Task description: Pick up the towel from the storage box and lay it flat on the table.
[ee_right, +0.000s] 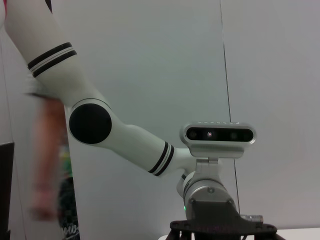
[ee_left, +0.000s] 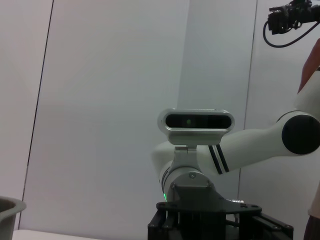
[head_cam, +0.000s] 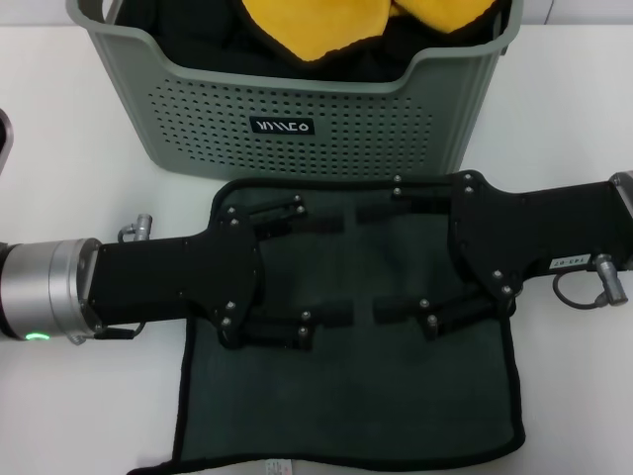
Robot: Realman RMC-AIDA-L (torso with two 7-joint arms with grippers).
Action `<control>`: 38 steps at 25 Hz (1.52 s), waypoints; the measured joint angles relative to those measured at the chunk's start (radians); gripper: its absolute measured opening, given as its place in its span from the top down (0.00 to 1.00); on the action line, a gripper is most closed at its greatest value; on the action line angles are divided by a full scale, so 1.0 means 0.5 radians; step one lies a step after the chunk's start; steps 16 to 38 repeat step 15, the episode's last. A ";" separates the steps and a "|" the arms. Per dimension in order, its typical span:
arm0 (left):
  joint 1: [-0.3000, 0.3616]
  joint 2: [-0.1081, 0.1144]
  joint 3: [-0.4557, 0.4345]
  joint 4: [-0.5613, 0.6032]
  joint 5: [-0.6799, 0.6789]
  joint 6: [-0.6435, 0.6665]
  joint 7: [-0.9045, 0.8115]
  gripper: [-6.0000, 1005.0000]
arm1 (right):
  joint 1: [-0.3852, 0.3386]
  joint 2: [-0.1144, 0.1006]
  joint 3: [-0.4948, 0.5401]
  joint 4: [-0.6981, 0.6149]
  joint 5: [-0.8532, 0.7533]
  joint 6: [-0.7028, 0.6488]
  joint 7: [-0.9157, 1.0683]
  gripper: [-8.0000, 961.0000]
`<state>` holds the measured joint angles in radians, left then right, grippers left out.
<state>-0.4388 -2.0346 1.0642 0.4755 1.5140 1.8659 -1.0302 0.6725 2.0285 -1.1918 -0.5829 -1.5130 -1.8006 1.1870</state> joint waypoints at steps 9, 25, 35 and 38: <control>-0.002 0.009 -0.006 0.000 -0.002 0.007 0.010 0.14 | -0.025 -0.008 0.017 0.000 0.004 -0.027 0.010 0.08; 0.010 0.013 -0.009 0.000 -0.014 0.013 0.011 0.14 | -0.052 -0.011 0.018 -0.002 0.018 -0.028 0.010 0.08; 0.010 0.013 -0.009 0.000 -0.014 0.013 0.011 0.14 | -0.052 -0.011 0.018 -0.002 0.018 -0.028 0.010 0.08; 0.010 0.013 -0.009 0.000 -0.014 0.013 0.011 0.14 | -0.052 -0.011 0.018 -0.002 0.018 -0.028 0.010 0.08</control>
